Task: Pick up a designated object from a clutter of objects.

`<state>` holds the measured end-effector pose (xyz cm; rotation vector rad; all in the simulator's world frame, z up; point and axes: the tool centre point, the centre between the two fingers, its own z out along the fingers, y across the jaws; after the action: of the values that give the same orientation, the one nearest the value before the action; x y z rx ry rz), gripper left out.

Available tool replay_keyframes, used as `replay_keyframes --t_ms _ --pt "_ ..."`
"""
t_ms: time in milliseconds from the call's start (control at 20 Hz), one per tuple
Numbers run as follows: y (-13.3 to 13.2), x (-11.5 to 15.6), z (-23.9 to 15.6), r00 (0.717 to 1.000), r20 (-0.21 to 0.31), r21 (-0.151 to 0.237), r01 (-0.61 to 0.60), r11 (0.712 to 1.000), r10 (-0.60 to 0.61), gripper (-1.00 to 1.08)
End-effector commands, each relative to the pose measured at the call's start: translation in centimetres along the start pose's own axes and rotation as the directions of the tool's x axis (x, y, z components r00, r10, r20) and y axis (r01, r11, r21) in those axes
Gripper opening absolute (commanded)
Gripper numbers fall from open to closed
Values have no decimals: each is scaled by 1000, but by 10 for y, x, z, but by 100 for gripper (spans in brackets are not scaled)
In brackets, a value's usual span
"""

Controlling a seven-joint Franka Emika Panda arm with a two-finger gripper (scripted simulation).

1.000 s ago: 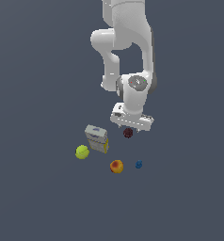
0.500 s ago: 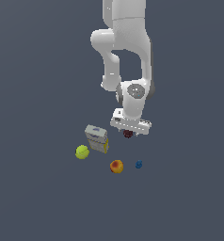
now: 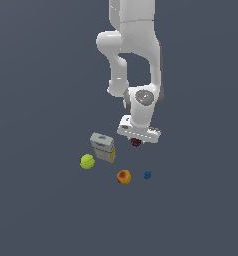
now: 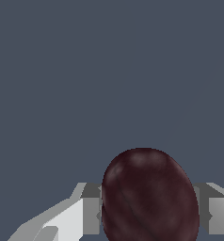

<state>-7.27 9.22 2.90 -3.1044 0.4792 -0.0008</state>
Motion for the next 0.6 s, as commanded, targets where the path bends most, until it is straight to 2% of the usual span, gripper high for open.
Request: replay_keyframes --t_ms 0,550 --pt "1 0 1 1000 1 -1 -1 1000 1 -100" --pt "-7 5 -17 1000 0 0 0 1000 0 -100"
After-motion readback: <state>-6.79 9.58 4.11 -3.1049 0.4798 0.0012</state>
